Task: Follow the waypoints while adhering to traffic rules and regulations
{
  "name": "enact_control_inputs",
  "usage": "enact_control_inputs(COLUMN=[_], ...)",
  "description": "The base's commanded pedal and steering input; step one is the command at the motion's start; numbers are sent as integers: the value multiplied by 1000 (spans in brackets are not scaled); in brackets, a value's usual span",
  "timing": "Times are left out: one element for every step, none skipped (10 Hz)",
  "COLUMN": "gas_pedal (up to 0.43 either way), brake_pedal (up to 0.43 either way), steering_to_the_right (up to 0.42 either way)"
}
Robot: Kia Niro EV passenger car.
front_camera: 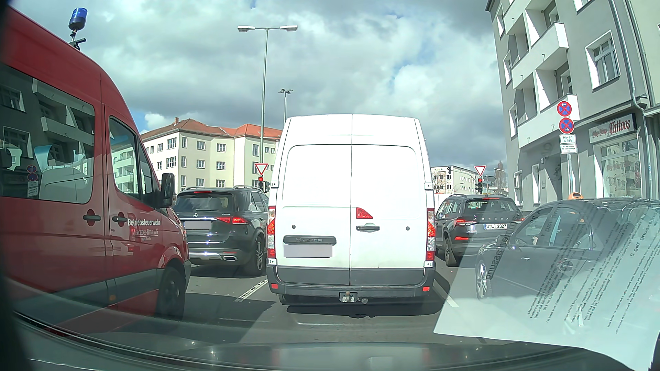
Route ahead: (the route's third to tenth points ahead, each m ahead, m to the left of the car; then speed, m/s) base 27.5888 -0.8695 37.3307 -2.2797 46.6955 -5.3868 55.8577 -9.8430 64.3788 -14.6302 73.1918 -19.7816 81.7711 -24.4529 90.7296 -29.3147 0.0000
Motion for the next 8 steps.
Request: enact_control_inputs(gas_pedal=[0, 0, 0, 0, 0, 0, 0, 0], brake_pedal=[384, 384, 390, 384, 384, 384, 384, 384], steering_to_the_right=[-14, -14, -14, -14, -14, -14, -14, -14])
